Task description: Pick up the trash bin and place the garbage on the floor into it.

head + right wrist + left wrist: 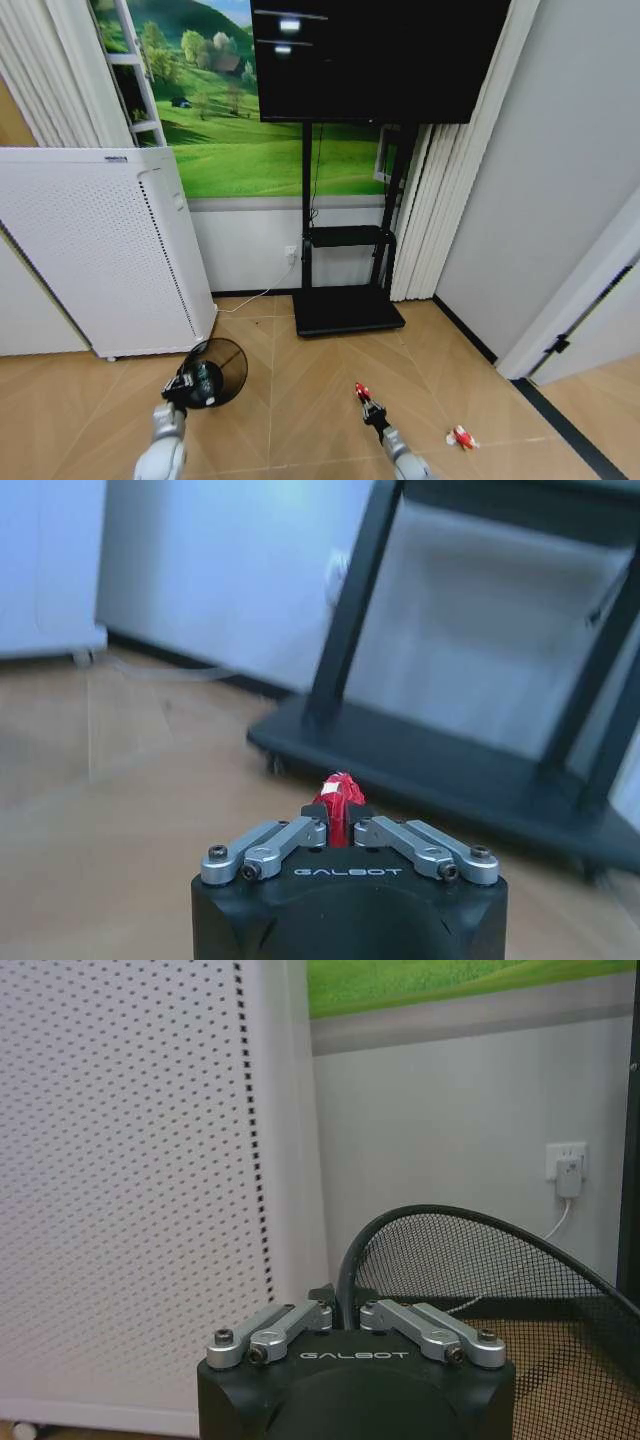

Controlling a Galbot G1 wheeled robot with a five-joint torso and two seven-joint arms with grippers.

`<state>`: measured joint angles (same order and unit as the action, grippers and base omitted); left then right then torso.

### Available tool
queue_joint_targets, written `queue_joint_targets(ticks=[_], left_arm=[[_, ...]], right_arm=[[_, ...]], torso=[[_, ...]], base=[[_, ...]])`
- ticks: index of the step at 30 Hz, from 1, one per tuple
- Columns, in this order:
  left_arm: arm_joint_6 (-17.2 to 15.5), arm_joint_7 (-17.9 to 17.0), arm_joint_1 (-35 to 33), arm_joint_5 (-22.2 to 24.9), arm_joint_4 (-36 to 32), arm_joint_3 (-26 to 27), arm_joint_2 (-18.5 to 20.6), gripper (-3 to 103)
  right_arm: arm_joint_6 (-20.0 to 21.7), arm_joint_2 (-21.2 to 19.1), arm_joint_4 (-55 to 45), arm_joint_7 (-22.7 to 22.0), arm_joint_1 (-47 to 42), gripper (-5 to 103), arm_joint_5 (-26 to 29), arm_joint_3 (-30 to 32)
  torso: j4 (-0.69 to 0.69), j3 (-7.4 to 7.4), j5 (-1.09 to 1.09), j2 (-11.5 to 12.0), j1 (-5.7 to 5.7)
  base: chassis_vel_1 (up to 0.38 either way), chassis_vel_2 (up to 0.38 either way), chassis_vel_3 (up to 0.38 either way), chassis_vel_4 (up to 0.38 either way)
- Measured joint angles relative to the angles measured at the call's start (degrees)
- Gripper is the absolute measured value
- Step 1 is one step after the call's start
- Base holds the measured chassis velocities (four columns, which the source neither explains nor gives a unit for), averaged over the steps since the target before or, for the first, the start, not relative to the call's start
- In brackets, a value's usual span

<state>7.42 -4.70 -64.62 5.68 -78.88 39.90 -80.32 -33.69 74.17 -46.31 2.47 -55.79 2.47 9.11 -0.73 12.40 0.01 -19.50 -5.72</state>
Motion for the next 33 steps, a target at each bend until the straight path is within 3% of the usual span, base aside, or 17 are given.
queue_joint_targets(ticks=[3,6,11,22,33], left_arm=[[0.00,0.04,2.41,-0.94,1.87,-0.41,-0.64,6],[0.31,0.15,9.27,-4.27,8.44,-1.08,-3.12,6],[1.12,0.70,13.18,-6.22,13.57,-1.77,-5.51,6],[1.42,1.73,14.49,-11.01,19.40,-4.16,-11.74,6],[0.93,2.47,12.06,-11.76,20.80,-7.03,-11.94,6]], right_arm=[[0.16,-0.36,-2.53,0.46,-0.34,8,0.49,-0.20],[1.47,-1.45,-10.69,1.88,-1.88,8,2.20,-1.78],[1.81,-1.54,-15.83,3.61,-2.51,8,2.57,-3.70],[2.33,1.46,-19.67,5.30,-0.30,8,3.06,-10.94],[4.32,3.83,-20.82,4.91,2.56,8,5.78,-17.23]], torso=[[-0.01,0.00,0.00,0.00,0.00],[-0.01,0.00,-0.01,0.00,0.00],[0.01,0.00,-0.01,0.00,0.00],[0.01,-0.01,-0.01,0.00,0.01],[0.01,-0.01,-0.01,-0.02,0.01]], base=[[0.000,0.000,0.000,0.000],[0.000,0.000,0.000,0.000],[0.000,0.000,0.000,0.000],[0.000,0.000,0.000,0.000],[0.000,0.000,0.000,0.000]])
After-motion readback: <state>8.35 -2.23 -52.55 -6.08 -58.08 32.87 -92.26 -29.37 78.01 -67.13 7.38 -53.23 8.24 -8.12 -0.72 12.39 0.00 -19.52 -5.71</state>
